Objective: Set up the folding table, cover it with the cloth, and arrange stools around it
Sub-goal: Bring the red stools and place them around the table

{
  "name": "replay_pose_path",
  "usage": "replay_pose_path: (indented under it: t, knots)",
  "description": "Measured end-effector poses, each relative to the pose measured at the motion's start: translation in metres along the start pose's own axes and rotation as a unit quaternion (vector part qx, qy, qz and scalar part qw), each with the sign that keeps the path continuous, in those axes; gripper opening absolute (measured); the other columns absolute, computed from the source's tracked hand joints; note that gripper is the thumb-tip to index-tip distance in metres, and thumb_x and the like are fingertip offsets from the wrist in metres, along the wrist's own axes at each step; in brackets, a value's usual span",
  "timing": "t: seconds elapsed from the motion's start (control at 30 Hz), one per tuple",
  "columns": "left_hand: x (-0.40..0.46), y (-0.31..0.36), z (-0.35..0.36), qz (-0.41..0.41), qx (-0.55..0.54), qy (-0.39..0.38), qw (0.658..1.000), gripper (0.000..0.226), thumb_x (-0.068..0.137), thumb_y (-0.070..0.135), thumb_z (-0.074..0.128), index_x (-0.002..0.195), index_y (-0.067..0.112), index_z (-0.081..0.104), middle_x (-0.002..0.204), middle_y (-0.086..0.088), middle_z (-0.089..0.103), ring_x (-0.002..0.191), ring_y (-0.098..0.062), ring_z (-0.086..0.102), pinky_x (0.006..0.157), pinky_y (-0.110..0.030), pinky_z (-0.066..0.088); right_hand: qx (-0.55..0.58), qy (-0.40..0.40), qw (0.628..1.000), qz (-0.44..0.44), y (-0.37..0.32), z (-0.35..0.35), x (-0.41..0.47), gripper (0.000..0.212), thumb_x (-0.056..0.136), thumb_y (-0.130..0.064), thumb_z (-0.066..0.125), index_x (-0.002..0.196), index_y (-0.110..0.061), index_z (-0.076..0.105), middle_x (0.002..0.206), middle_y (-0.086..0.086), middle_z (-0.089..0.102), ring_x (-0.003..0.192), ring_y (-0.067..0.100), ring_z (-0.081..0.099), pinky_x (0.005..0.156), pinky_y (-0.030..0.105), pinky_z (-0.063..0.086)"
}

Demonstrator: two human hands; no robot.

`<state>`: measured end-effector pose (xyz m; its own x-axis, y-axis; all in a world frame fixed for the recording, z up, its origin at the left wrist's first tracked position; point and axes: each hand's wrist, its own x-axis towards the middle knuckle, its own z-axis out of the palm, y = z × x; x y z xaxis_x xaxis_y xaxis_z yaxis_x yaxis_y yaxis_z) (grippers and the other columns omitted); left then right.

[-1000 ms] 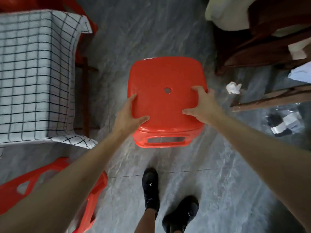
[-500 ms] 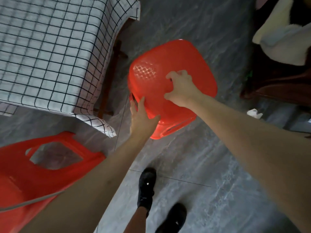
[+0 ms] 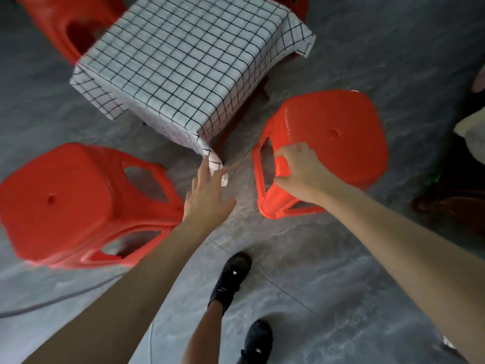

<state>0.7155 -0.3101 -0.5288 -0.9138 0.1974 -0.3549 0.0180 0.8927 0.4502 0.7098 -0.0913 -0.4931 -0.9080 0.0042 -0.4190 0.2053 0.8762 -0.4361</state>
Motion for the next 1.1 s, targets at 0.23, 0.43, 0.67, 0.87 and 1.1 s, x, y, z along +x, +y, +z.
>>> replay_pose_path:
  t: [0.23,0.43,0.67,0.87,1.1]
  knots:
    - [-0.107,-0.085,-0.048,-0.104,0.019,0.078,0.991,0.065,0.077,0.029,0.065,0.139,0.028,0.042,0.163,-0.003,0.0,0.141,-0.034,0.024,0.109,-0.051,0.034,-0.063,-0.032,0.988,-0.136,-0.106,0.007,-0.036,0.069,0.061,-0.051,0.048,0.124,-0.022,0.052,0.129,0.012,0.049,0.121,0.033,0.044,0.102,0.048,0.04]
    - [-0.186,-0.168,-0.069,-0.146,0.072,0.094,0.982,0.058,0.079,0.026,0.066,0.134,0.023,0.047,0.164,-0.004,0.0,0.147,-0.032,0.016,0.113,-0.051,0.025,-0.068,-0.081,0.969,-0.222,-0.206,0.036,-0.059,0.055,0.078,-0.033,0.067,0.13,-0.02,0.051,0.132,0.011,0.044,0.125,0.028,0.04,0.107,0.045,0.037]
    - [-0.24,-0.275,-0.092,-0.228,0.078,0.099,0.965,0.065,0.082,0.031,0.066,0.14,0.026,0.039,0.163,-0.004,-0.002,0.146,-0.029,0.015,0.113,-0.047,0.026,-0.096,-0.118,0.953,-0.261,-0.302,0.095,-0.065,0.055,0.082,-0.029,0.068,0.133,-0.021,0.048,0.137,0.008,0.04,0.127,0.026,0.039,0.108,0.043,0.035]
    - [-0.259,-0.326,-0.109,-0.247,0.061,0.057,0.965,0.068,0.087,0.039,0.06,0.148,0.027,0.029,0.163,-0.003,-0.011,0.15,-0.026,0.005,0.118,-0.043,0.02,-0.128,-0.148,0.944,-0.267,-0.384,0.126,-0.049,0.054,0.086,-0.029,0.066,0.135,-0.025,0.045,0.142,0.005,0.035,0.129,0.024,0.041,0.107,0.039,0.038]
    - [-0.265,-0.369,-0.189,-0.253,0.031,0.105,0.961,0.068,0.087,0.037,0.059,0.148,0.028,0.031,0.164,-0.003,-0.005,0.15,-0.026,0.009,0.118,-0.043,0.02,-0.16,-0.146,0.937,-0.275,-0.473,0.12,-0.043,0.056,0.086,-0.03,0.067,0.136,-0.026,0.043,0.144,0.003,0.033,0.125,0.023,0.044,0.105,0.038,0.04]
